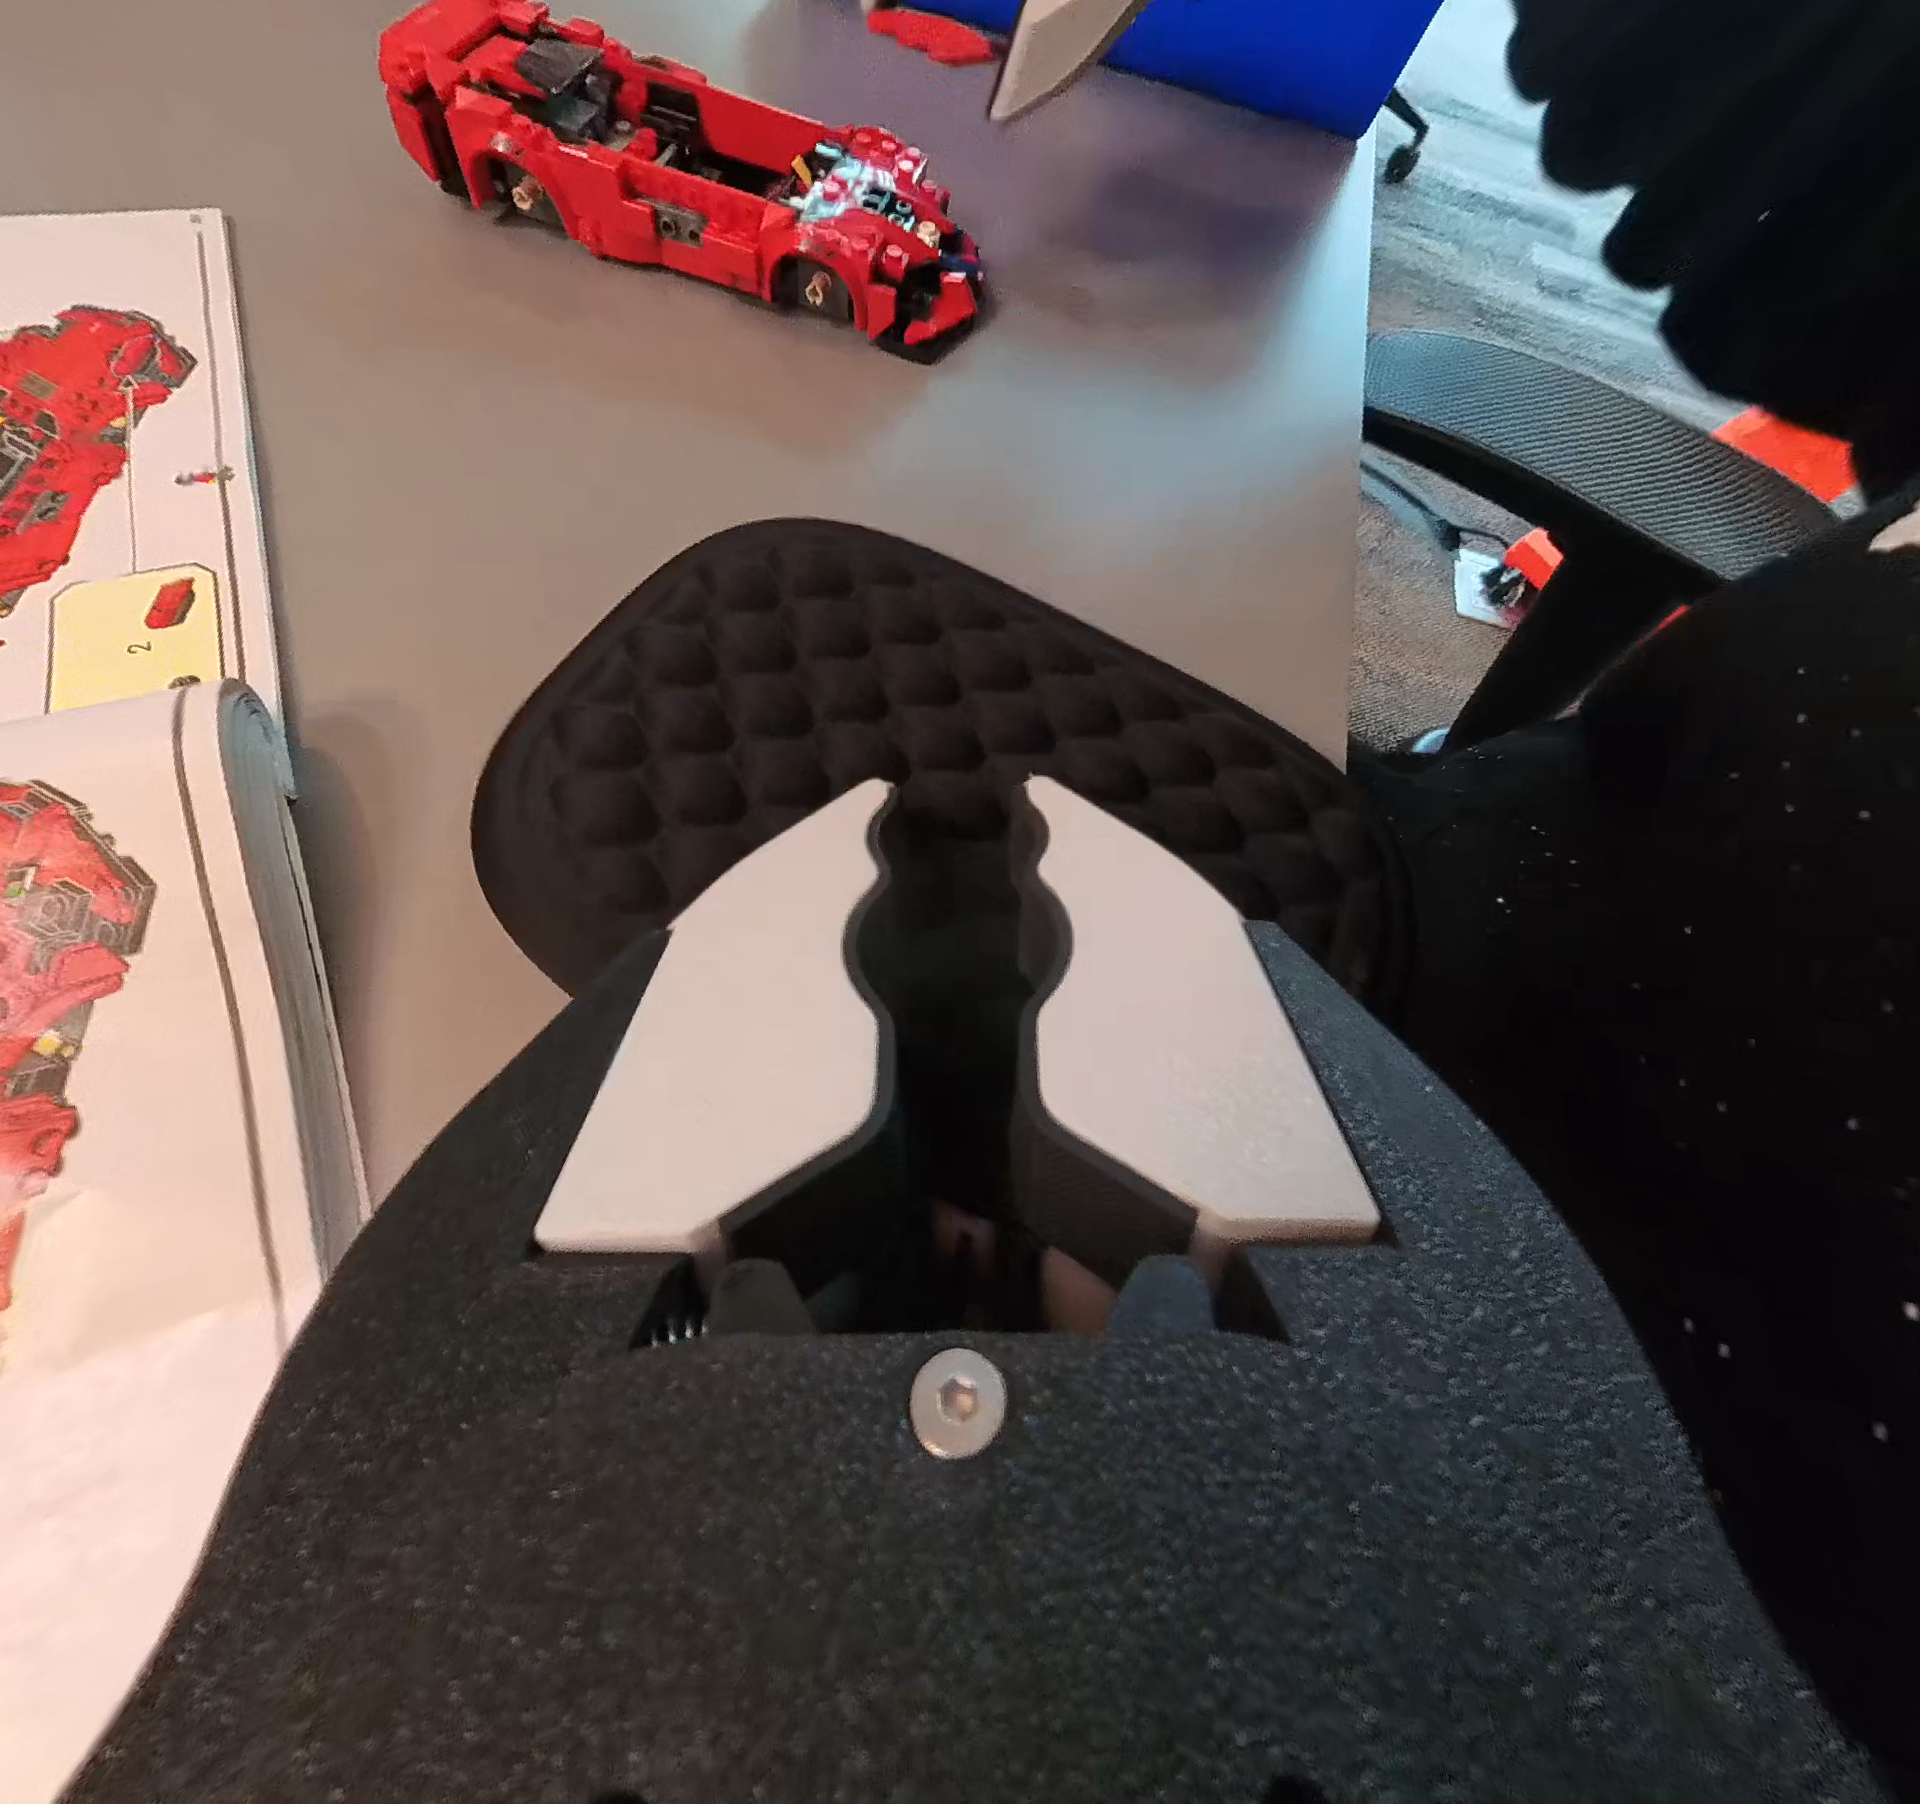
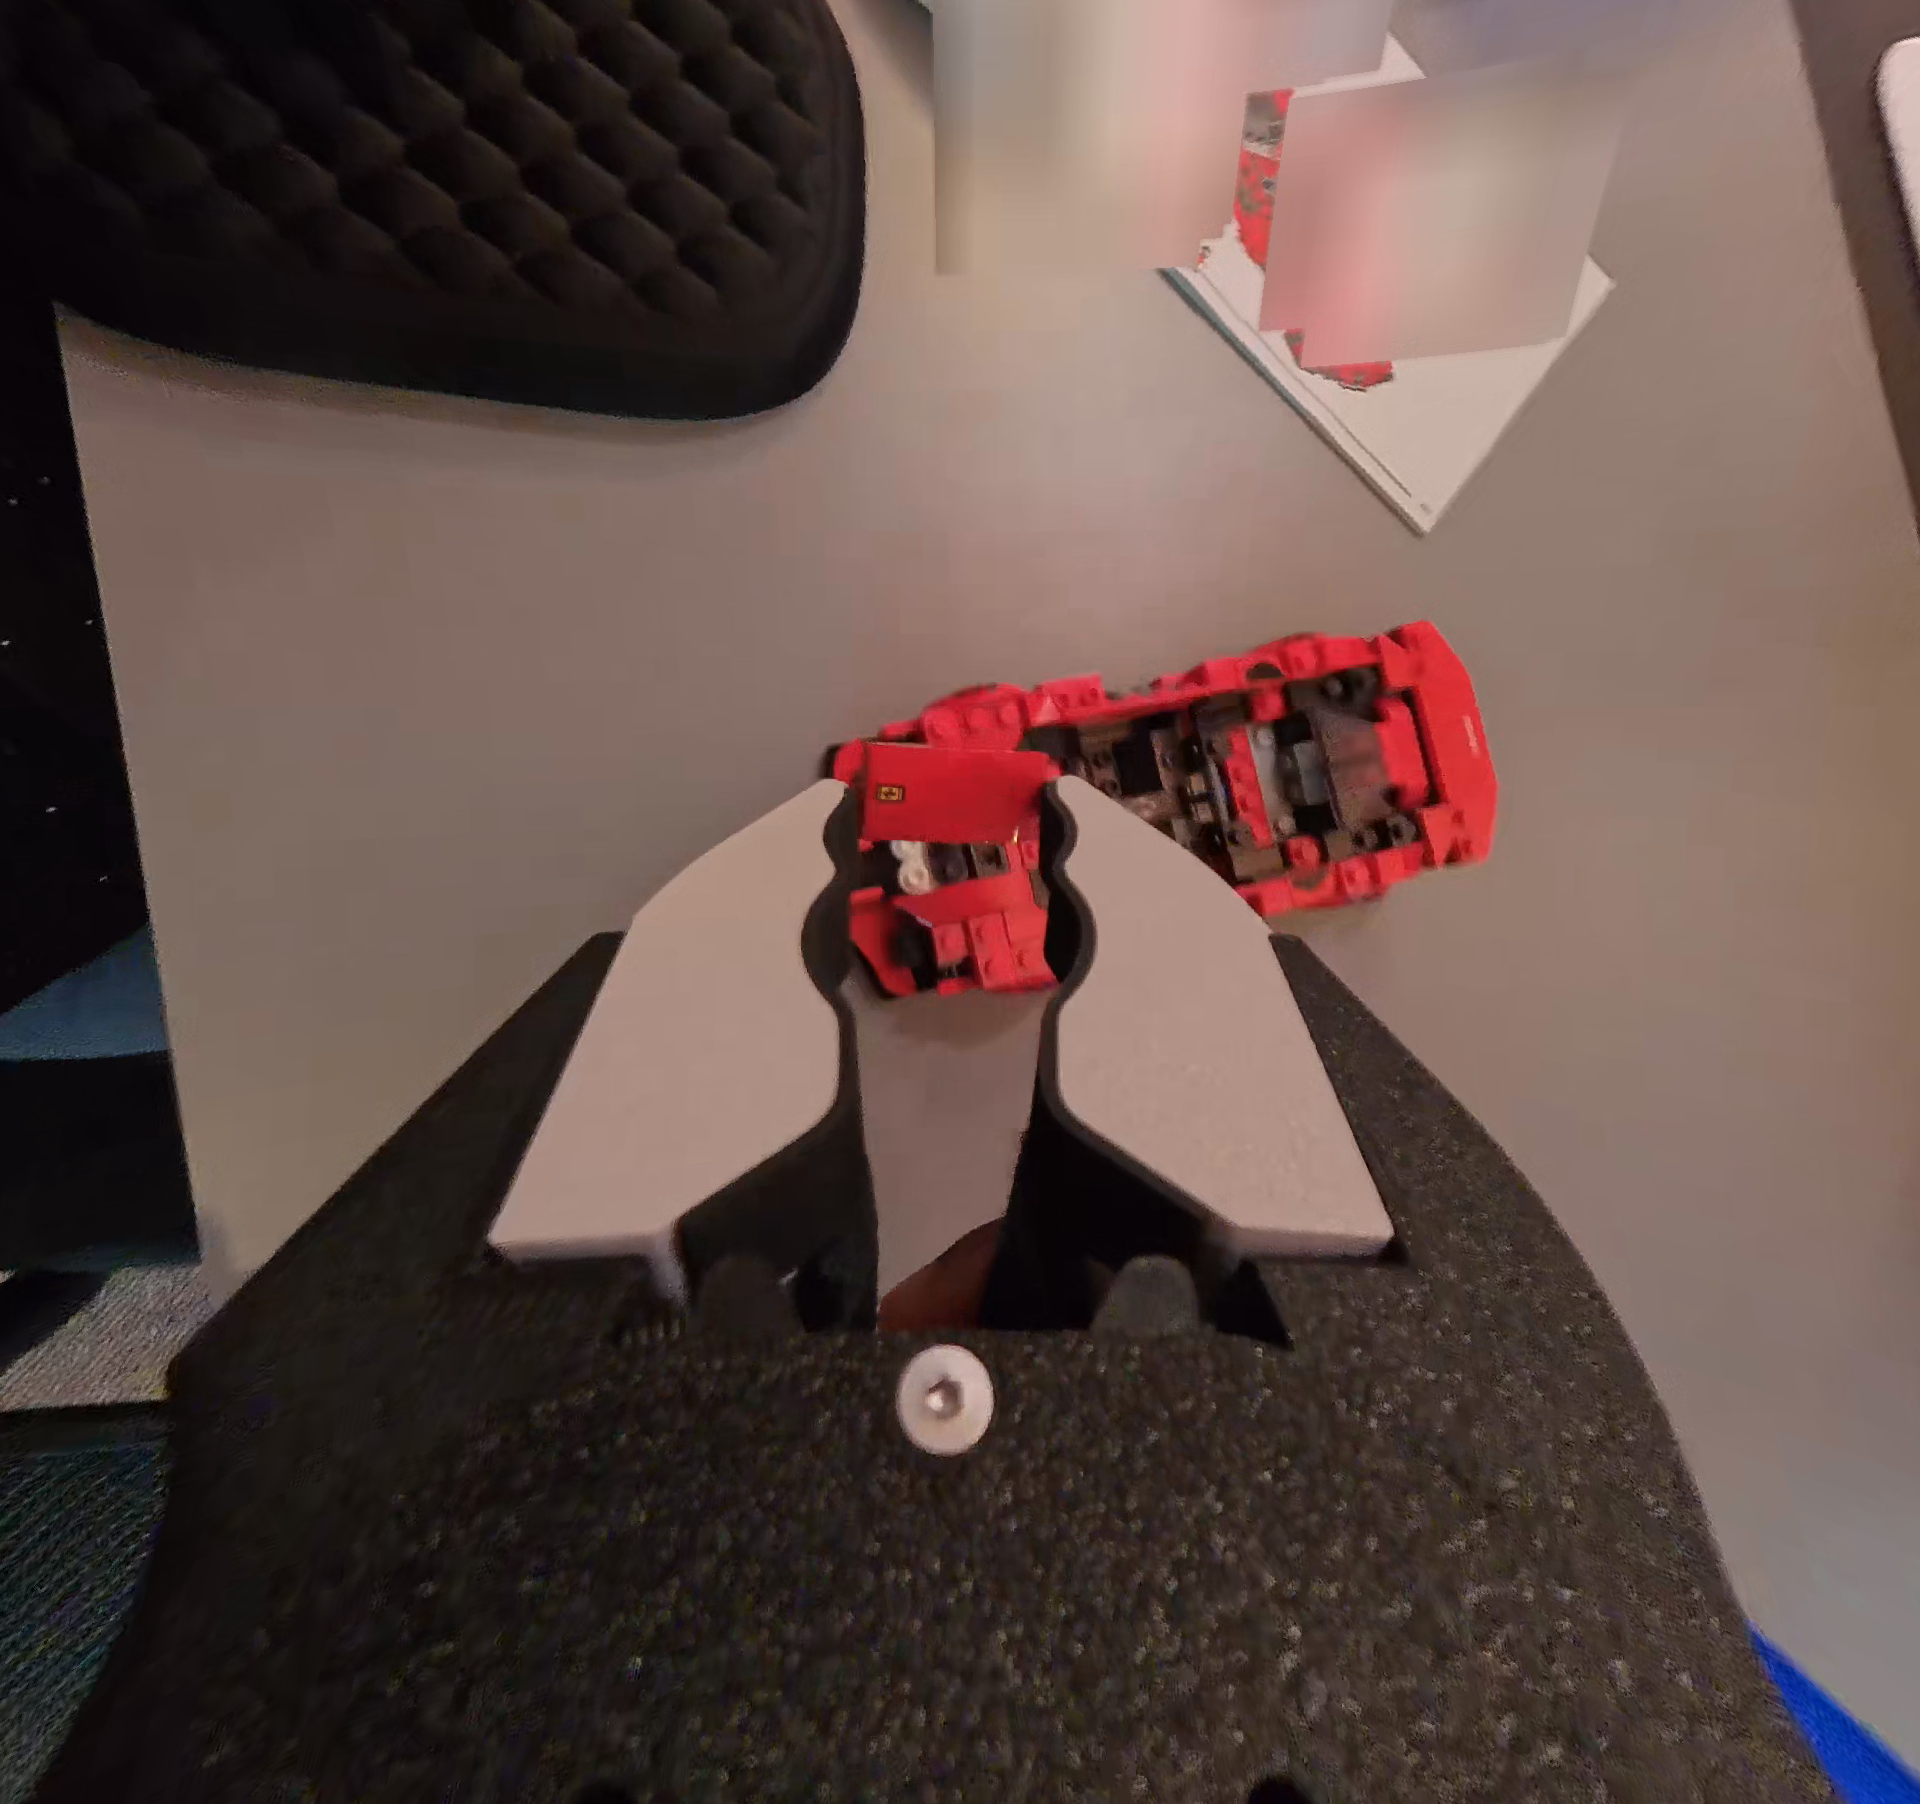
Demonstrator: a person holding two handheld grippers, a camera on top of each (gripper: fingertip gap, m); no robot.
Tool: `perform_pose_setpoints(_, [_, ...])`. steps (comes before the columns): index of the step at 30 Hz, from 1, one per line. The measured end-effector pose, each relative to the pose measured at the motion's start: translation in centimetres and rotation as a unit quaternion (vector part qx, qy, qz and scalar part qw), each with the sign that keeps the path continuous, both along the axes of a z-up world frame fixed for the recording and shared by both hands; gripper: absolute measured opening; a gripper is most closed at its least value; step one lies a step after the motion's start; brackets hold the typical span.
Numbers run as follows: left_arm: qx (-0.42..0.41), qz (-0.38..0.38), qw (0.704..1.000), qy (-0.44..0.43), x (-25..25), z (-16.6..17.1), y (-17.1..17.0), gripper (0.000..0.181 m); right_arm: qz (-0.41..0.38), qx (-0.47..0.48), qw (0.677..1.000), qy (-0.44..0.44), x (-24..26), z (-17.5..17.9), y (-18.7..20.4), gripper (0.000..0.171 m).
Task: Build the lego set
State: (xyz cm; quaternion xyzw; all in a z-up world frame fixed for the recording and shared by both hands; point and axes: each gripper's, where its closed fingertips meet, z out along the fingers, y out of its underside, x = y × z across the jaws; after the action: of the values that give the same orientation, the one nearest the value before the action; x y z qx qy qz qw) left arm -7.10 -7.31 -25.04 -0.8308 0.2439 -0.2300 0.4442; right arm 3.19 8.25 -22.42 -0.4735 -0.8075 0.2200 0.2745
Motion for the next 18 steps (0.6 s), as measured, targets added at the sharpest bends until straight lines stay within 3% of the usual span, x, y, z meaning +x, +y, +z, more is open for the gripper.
perform_pose_setpoints(6, [0.016,-0.001,1.000,0.000,-0.6,2.8,2.3,0.021,-0.035,0.018,0.998,0.055,2.3,-0.6,2.1,0.033])
perform_pose_setpoints(15, [0.028,-0.089,0.996,0.004,4.2,5.0,9.9,0.023,0.090,0.050,0.995,-0.017,0.2,-2.4,1.3,0.033])
perform_pose_setpoints(18, [0.016,-0.110,0.994,-0.018,6.1,4.8,11.4,0.024,0.116,-0.053,0.989,0.081,-1.1,0.4,-0.1,0.033])
